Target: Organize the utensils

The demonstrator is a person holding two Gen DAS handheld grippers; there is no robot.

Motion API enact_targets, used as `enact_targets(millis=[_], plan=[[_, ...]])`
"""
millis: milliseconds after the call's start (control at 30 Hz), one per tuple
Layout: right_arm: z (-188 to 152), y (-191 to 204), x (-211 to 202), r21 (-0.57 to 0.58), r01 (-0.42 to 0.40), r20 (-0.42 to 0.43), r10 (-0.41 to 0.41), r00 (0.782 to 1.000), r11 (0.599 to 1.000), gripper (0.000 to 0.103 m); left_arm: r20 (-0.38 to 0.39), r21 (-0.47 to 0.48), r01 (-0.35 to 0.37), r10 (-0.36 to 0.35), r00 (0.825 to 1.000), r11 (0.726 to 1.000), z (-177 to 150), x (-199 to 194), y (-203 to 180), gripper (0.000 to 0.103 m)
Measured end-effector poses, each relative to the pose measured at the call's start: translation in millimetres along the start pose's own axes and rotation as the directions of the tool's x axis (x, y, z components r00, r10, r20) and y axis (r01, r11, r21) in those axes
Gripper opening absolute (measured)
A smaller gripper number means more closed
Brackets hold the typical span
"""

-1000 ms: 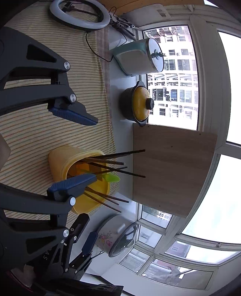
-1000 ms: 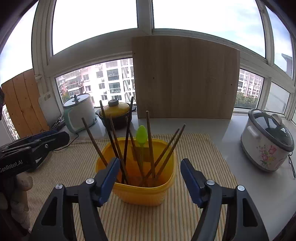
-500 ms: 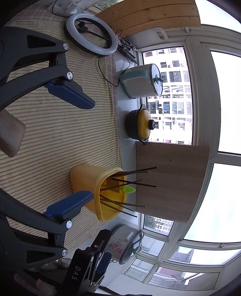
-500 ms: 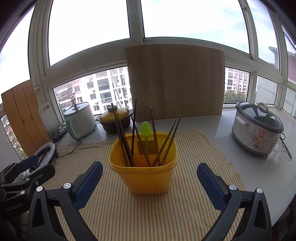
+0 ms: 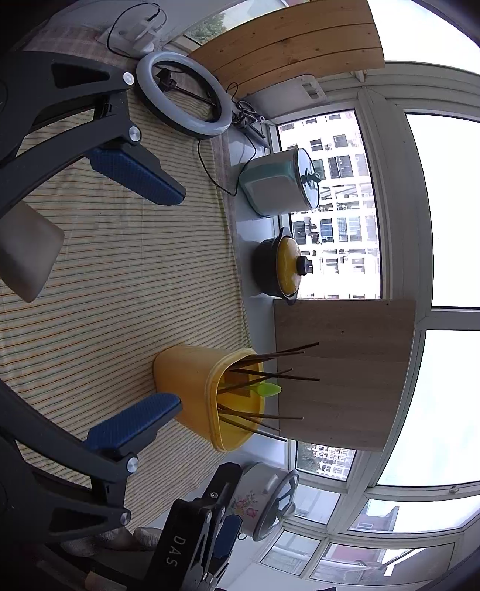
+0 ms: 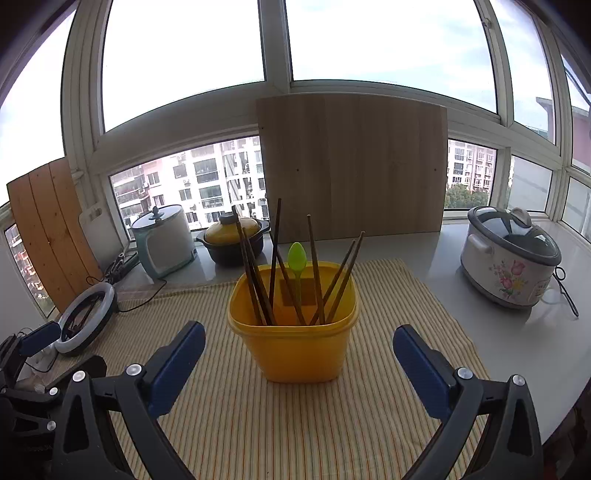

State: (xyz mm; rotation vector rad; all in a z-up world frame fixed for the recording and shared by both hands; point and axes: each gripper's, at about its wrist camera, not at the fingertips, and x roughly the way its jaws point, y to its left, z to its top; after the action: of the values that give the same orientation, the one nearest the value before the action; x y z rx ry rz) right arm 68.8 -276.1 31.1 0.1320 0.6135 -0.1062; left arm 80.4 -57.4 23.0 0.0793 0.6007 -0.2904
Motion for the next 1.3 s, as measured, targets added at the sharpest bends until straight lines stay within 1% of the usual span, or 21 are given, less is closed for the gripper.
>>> enact_targets(millis=[233, 433, 767, 1067, 1200, 1300], plan=[[0.0, 4.2, -0.5, -0.001, 0.006, 0.014, -0.006, 1.0, 1.0, 0.103, 0.007, -0.006, -0.018, 0.018, 1.0, 1.0, -1.6, -3.2, 5.9, 0.103], [-0.9, 10.4, -3.8, -0.023, 0.014, 0.02, -0.014, 1.0, 1.0, 0.103, 0.004, -0.013, -0.021, 0.021, 1.0, 1.0, -3.3, -5.7, 10.1, 0.103], [-3.6, 16.5, -9.2, -0.034, 0.005, 0.022, -0.005, 1.0, 0.999, 0.103, -0.008, -0.022, -0.042, 0.042, 0.999, 0.999, -5.3, -11.5, 14.2, 0.103], [-6.1, 21.6, -11.8, -0.047, -0.004, 0.021, 0.005, 1.0, 0.999, 0.103, -0.015, -0.035, -0.047, 0.047, 0.999, 0.998, -8.3, -14.5, 16.1, 0.103], [-6.4, 21.6, -12.0, -0.048, -0.004, 0.019, 0.005, 1.0, 0.999, 0.103, -0.01, -0.028, -0.058, 0.057, 0.998, 0.998, -9.8, -15.0, 15.2, 0.103], [-7.4, 21.5, -11.9, -0.047, -0.001, 0.018, 0.002, 1.0, 0.999, 0.103, -0.004, -0.023, -0.053, 0.053, 0.999, 0.998, -11.2, -15.4, 14.3, 0.103]])
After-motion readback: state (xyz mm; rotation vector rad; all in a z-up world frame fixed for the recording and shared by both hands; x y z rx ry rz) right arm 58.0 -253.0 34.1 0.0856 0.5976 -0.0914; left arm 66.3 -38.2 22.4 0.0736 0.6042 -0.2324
